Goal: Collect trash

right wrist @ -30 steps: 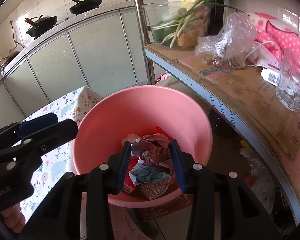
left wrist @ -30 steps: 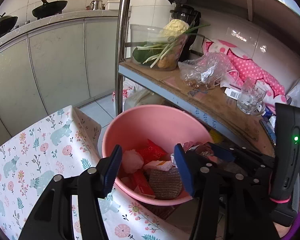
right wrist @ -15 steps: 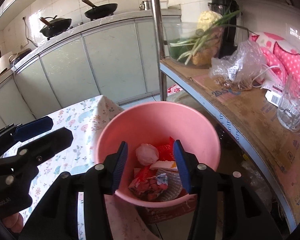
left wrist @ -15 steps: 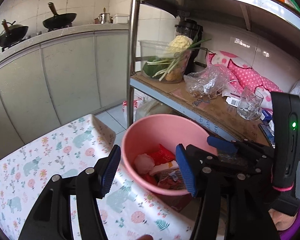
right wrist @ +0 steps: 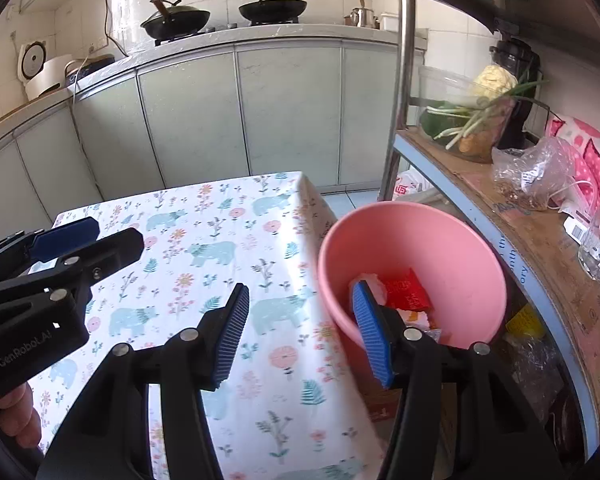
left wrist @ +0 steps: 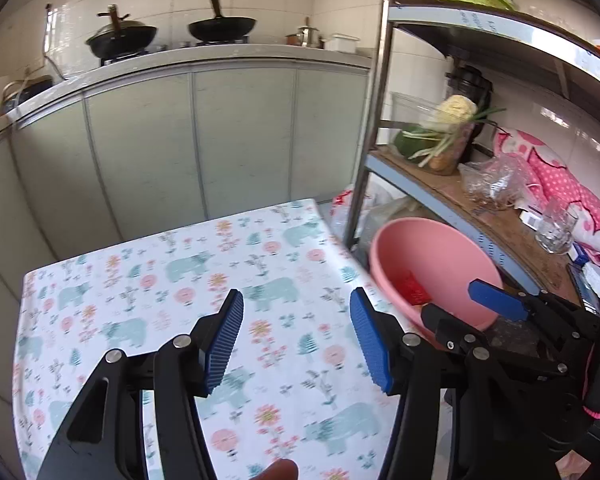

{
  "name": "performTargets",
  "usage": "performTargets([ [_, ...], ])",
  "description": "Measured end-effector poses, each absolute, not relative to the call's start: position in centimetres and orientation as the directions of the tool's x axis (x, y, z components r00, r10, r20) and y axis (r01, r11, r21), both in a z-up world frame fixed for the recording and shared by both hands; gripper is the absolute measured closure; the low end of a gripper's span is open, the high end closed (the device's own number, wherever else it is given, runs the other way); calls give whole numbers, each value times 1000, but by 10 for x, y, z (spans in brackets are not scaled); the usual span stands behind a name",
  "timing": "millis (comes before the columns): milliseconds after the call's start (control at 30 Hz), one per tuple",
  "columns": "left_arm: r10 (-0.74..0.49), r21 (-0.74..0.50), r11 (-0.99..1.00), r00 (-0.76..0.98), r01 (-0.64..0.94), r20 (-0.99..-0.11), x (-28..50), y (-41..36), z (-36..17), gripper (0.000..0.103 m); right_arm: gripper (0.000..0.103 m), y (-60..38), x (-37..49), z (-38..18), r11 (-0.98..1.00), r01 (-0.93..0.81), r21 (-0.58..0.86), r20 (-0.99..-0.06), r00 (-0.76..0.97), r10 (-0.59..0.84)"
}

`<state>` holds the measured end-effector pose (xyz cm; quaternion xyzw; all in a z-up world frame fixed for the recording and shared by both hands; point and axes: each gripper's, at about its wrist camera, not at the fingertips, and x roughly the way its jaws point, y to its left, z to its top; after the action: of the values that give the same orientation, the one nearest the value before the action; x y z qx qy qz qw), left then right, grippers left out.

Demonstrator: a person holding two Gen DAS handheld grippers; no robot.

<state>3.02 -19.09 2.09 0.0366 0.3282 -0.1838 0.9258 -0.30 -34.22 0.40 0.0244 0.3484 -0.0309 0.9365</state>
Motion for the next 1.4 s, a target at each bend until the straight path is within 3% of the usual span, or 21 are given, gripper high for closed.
performTargets([
  [467, -178, -48, 981, 772, 189, -610, 4, -117, 22, 48, 45, -282, -5, 12, 999, 34, -2, -656, 755, -27],
  [1400, -87, -75, 996, 778, 52, -622, -15, -64, 10, 52, 45, -226, -11, 5, 999, -43, -21, -651, 759, 19],
])
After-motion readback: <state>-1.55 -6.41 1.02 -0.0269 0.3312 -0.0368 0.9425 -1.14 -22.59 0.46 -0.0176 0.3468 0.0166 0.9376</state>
